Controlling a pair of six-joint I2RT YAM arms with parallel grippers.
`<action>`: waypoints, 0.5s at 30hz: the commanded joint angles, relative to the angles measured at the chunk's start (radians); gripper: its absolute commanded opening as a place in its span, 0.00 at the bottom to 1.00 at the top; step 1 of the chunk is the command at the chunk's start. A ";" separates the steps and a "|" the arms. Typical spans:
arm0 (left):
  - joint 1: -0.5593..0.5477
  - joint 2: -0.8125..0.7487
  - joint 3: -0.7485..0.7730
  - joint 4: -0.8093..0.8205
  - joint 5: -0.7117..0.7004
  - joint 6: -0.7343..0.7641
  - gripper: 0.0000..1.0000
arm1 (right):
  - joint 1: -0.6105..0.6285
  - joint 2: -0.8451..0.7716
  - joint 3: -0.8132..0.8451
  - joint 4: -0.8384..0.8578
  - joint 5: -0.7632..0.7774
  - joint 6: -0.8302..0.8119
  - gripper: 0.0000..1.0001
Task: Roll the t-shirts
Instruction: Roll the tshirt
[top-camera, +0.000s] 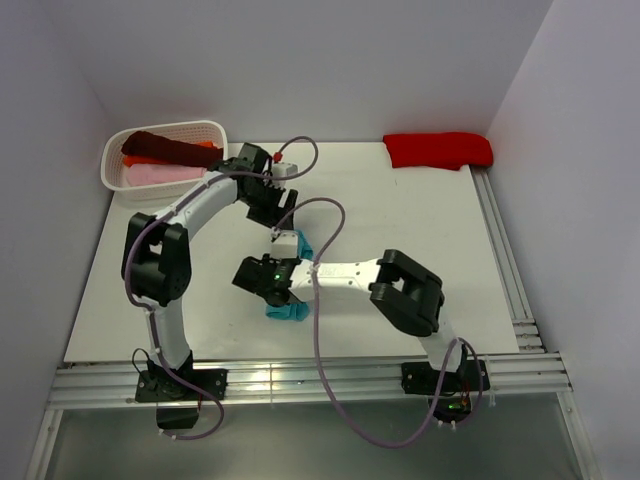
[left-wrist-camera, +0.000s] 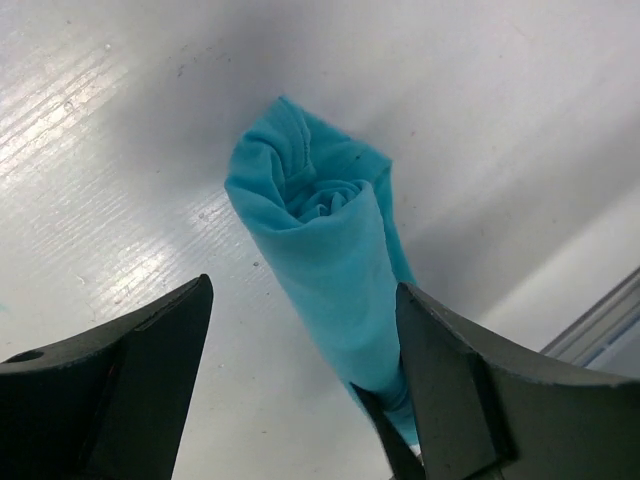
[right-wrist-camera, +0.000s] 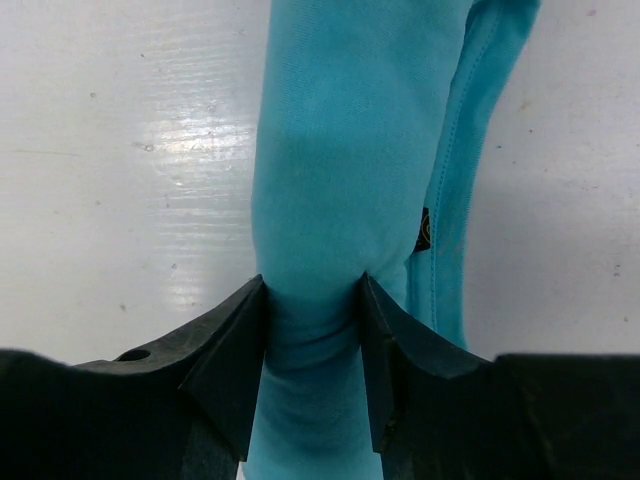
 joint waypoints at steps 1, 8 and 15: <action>0.040 -0.028 0.043 -0.063 0.121 0.064 0.79 | -0.025 -0.081 -0.175 0.171 -0.126 -0.002 0.45; 0.091 -0.064 -0.058 -0.061 0.278 0.141 0.85 | -0.098 -0.269 -0.534 0.628 -0.286 0.003 0.44; 0.102 -0.059 -0.164 -0.018 0.387 0.172 0.86 | -0.170 -0.351 -0.763 0.960 -0.438 0.072 0.43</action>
